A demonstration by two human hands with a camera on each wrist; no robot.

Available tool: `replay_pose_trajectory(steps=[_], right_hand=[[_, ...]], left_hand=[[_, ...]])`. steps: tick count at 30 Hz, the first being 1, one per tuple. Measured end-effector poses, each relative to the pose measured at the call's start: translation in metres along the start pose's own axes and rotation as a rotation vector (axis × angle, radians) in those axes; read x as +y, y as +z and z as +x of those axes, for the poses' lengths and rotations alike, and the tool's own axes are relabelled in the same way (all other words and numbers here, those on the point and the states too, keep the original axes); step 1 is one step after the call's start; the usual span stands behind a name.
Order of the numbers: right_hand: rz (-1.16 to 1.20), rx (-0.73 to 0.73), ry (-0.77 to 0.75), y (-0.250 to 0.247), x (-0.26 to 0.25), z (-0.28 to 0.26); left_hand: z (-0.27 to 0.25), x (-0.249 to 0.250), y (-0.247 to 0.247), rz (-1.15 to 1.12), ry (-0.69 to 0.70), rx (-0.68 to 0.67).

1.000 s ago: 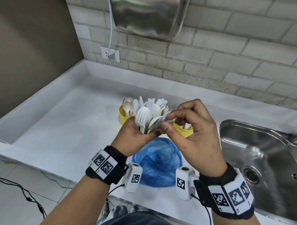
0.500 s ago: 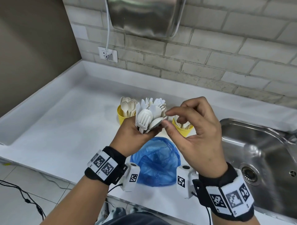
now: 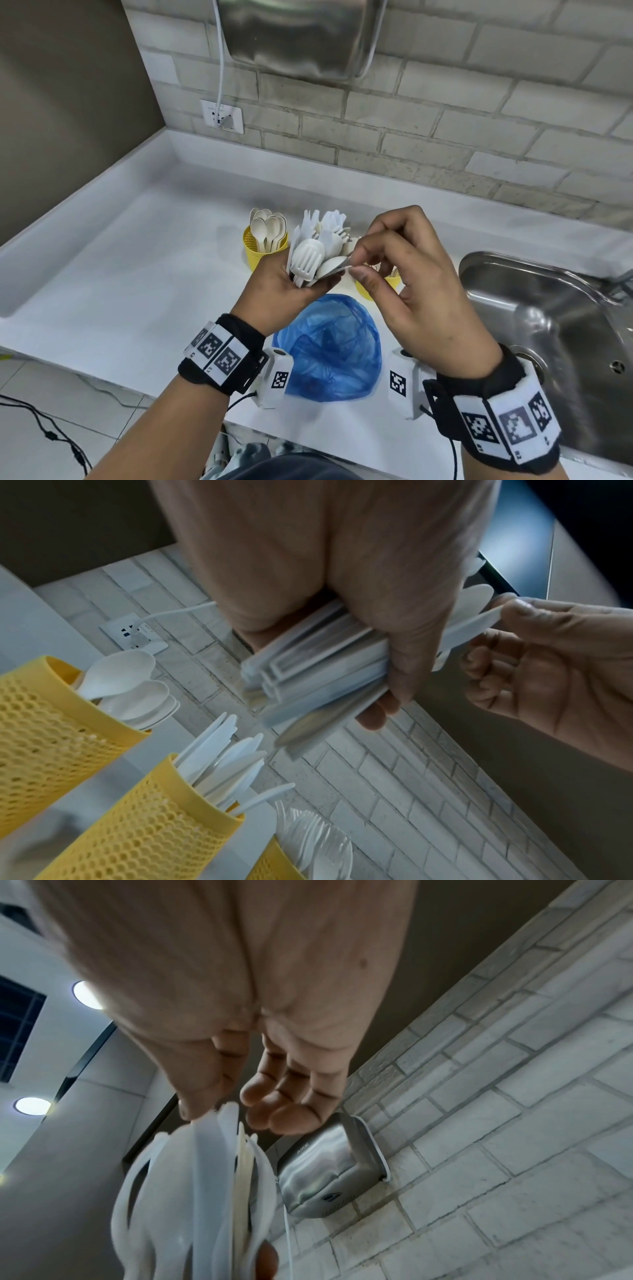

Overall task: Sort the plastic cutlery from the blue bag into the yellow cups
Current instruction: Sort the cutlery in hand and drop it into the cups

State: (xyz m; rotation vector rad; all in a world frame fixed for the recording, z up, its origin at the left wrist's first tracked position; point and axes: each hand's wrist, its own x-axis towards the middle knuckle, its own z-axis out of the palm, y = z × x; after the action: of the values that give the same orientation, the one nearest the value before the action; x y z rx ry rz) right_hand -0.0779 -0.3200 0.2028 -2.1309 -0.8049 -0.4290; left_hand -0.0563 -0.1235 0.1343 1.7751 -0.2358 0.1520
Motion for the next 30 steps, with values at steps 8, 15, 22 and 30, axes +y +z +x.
replay_pose_trajectory(steps=[8, 15, 22, 30], right_hand=[[0.108, -0.021, 0.052, -0.008, 0.004, 0.003], [0.28, 0.103, 0.058, -0.011, 0.012, 0.004], [0.709, 0.236, 0.073, -0.02, 0.004, 0.003], [0.868, 0.511, 0.031, -0.037, -0.003, 0.009]], left_hand=[[-0.001, -0.002, 0.0, -0.002, -0.02, -0.024], [-0.004, 0.0, -0.001, -0.021, -0.057, -0.052], [-0.004, 0.004, 0.0, -0.057, -0.099, -0.102], [-0.006, 0.005, 0.002, -0.168, -0.112, -0.149]])
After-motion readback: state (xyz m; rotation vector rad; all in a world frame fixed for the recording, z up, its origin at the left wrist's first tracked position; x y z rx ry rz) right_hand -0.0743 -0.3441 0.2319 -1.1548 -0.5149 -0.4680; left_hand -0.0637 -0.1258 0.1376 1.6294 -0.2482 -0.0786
